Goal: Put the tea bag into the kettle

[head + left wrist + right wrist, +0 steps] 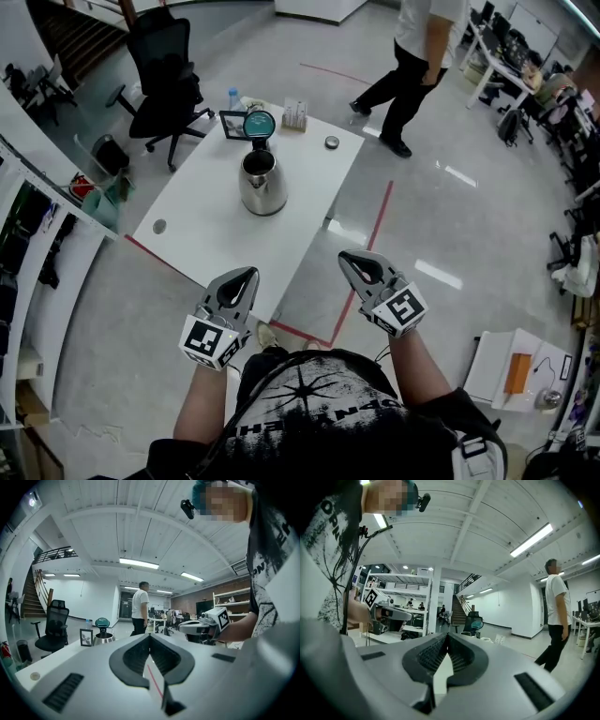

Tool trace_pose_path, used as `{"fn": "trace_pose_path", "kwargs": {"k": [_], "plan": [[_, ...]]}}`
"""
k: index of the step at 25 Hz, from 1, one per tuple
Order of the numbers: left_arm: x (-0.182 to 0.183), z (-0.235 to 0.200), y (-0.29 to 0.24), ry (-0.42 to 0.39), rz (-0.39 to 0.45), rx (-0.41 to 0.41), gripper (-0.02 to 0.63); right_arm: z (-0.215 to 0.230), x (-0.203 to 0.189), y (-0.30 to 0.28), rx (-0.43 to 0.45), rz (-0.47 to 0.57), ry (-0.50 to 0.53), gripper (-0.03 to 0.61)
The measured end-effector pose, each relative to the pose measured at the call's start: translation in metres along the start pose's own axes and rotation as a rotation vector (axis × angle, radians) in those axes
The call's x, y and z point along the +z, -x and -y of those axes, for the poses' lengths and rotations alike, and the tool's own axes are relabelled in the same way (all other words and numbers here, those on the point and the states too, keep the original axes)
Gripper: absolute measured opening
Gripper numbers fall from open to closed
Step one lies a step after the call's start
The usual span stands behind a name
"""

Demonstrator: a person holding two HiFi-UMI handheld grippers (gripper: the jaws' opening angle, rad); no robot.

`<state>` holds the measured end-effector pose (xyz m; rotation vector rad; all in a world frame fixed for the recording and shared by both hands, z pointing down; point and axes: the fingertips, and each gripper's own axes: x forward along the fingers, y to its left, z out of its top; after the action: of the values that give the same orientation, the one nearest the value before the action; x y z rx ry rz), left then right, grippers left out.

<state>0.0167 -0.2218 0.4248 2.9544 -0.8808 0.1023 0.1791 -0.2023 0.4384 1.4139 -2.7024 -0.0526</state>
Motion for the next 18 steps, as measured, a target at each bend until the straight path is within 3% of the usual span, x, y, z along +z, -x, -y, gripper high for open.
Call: {"fn": "trace_pose_path", "kwargs": {"k": [18], "plan": [[-0.012,0.051,0.014,-0.004,-0.013,0.035,0.008,-0.013,-0.028,0.043,0.037,-0.033,0.017,0.011]]}}
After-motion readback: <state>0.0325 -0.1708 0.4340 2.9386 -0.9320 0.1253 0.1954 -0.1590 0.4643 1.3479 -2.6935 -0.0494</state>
